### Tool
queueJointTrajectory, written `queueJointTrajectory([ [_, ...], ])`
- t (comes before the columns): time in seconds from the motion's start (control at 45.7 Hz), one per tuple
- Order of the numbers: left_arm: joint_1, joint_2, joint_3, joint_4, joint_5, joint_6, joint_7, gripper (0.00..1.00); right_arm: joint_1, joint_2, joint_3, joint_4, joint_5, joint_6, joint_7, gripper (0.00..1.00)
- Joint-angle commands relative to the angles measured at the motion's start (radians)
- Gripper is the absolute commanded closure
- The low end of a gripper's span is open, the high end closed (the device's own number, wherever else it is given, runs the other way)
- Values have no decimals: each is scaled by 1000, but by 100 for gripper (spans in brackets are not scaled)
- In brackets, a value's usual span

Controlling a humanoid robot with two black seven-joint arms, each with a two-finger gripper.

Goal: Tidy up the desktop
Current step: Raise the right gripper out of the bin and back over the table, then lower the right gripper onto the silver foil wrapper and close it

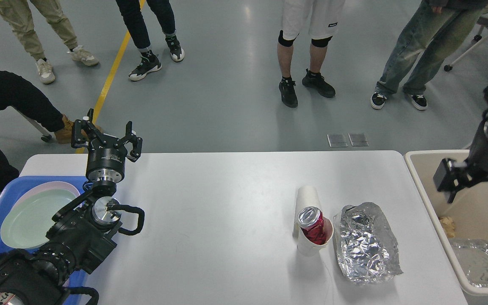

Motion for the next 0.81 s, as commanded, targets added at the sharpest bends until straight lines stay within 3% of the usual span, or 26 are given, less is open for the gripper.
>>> queueJointTrajectory([
  [0.0, 0, 0, 0, 0, 0, 0, 0, 4, -59, -7, 4, 139, -2, -252, 0, 2],
  [0.328, 0, 0, 0, 0, 0, -2, 0, 4, -322, -10, 156, 50, -14, -407, 0, 1],
  [0.788, 0, 0, 0, 0, 0, 0, 0, 4, -649, 27, 335, -199, -19, -405, 0, 1],
])
